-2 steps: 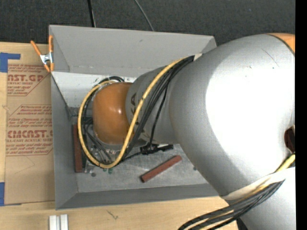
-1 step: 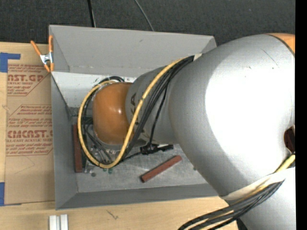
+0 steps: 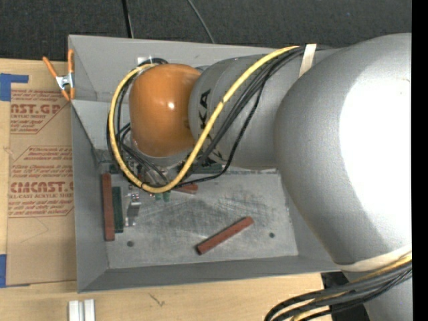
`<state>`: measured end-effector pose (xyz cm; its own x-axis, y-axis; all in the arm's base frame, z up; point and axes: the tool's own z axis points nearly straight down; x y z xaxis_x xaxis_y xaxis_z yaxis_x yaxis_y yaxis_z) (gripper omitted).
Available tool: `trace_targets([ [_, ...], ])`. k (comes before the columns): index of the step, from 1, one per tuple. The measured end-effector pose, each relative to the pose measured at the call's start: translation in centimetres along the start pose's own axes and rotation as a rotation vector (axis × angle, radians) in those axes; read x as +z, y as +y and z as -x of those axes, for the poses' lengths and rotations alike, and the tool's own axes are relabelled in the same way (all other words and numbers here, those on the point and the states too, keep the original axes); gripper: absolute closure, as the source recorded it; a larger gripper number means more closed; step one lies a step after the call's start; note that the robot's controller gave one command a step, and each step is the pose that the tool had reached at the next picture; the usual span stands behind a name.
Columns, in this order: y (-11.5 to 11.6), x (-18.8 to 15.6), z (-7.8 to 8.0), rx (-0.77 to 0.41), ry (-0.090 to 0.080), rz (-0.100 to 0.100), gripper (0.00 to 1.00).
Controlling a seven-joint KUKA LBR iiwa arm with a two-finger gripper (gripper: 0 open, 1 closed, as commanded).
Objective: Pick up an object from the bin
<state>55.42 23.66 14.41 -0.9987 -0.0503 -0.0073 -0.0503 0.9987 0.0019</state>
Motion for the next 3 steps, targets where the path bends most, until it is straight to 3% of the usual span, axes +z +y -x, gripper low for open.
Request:
trace_targets([
  [1, 0.0, 0.2, -0.1, -0.003, 0.005, -0.001, 0.00],
  [2, -0.3, 5.3, -0.7, -0.006, 0.000, 0.002, 0.00],
  [3, -0.1, 6.7, -0.3, 0.080, -0.020, 0.008, 0.00],
])
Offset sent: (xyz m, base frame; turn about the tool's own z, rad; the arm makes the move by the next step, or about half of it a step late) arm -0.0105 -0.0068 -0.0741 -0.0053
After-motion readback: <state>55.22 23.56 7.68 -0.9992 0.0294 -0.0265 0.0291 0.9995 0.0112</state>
